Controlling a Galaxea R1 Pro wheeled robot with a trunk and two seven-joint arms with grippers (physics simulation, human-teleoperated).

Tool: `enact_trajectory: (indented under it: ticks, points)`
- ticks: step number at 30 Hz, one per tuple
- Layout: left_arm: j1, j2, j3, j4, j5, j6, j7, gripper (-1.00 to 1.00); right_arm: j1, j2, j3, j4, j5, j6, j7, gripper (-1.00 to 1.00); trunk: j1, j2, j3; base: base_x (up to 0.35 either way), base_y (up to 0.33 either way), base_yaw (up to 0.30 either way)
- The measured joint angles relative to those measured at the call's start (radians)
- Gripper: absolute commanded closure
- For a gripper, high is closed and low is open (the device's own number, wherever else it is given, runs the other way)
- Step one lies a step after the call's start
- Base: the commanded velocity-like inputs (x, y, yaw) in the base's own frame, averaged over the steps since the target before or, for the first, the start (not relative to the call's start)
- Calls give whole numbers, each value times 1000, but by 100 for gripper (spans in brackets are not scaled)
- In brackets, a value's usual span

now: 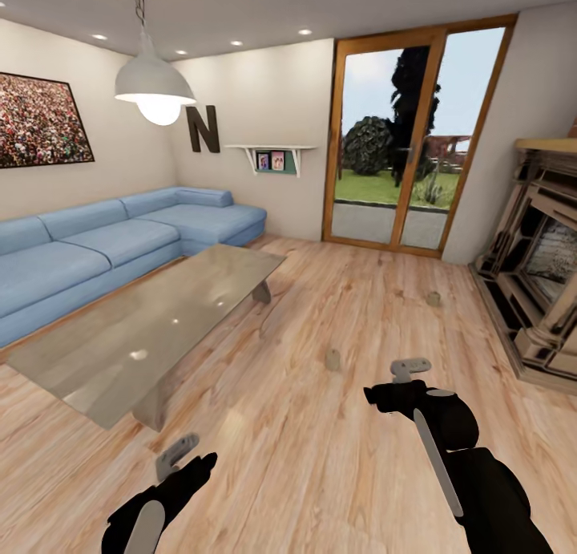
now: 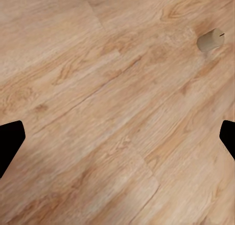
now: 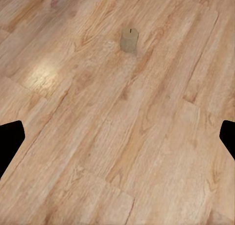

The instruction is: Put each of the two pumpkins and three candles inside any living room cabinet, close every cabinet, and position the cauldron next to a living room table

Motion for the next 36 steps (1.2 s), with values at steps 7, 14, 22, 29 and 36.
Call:
enact_trajectory:
  ticks: [7, 14, 22, 29, 36]
  points:
    - [0, 0, 0, 0, 0, 0, 1, -100, 0, 0, 0, 0, 0, 0, 0, -100, 0, 0, 0, 331, 0, 0]
    - [0, 0, 0, 0, -1, 0, -1, -100, 0, 0, 0, 0, 0, 0, 0, -100, 0, 0, 0, 158, 0, 0]
    - [0, 0, 1, 0, -1, 0, 0, -100, -1, 0, 0, 0, 0, 0, 0, -100, 1, 0, 0, 21, -6, 0]
    - [0, 0, 1, 0, -1, 0, 1, -100, -1, 0, 0, 0, 0, -1, 0, -100, 1, 0, 0, -28, -63, 0]
    - [0, 0, 3, 0, -1, 0, -1, -100, 0, 0, 1, 0, 0, -1, 0, -100, 1, 0, 0, -6, -14, 0]
